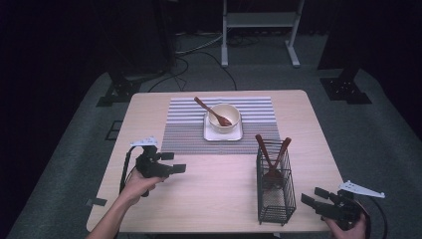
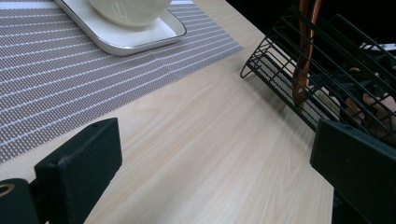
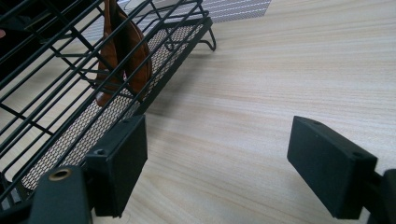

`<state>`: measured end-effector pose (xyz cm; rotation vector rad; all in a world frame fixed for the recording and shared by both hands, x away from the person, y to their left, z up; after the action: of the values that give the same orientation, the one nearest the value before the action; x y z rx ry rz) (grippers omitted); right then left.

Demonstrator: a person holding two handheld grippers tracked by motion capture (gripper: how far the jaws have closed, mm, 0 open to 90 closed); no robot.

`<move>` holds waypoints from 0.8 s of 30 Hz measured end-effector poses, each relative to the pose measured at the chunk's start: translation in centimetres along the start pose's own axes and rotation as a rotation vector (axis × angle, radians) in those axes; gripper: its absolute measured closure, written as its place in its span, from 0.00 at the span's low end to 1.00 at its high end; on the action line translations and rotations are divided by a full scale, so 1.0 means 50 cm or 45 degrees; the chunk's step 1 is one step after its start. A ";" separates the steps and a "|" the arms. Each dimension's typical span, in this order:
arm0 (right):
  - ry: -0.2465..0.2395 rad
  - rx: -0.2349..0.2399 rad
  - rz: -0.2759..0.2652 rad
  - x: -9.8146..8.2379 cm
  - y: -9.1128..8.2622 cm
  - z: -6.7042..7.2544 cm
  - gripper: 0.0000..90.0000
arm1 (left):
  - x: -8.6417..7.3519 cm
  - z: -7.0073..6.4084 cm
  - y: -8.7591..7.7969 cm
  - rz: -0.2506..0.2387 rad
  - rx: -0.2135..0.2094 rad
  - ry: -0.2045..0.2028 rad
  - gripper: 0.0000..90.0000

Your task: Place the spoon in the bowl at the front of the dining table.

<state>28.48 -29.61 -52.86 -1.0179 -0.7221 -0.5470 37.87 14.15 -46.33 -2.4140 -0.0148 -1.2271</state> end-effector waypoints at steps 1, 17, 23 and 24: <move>0.002 -0.001 -0.001 0.000 0.000 -0.001 0.21 | -0.004 -0.004 -0.001 0.006 -0.003 0.002 0.02; 0.006 -0.005 0.000 0.000 0.000 -0.002 0.21 | -0.051 -0.027 -0.012 -0.005 -0.022 -0.015 0.02; 0.008 -0.004 -0.003 0.000 0.000 -0.002 0.21 | -0.063 -0.038 -0.017 -0.006 -0.022 -0.004 0.02; 0.008 -0.004 -0.003 0.000 0.000 -0.002 0.21 | -0.065 -0.040 -0.018 -0.003 -0.018 0.000 0.02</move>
<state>28.50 -29.72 -52.88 -1.0178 -0.7173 -0.5537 34.15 14.81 -47.49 -2.4267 -0.0092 -1.2325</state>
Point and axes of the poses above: each handheld gripper's, and its own axes: y roughly forward along the jaws, x roughly out of its top, z roughly to its left, the point moved 9 cm from there along y, roughly forward along the jaws, and after that the axes turned 10 degrees about -x, right-handed, at the moved point
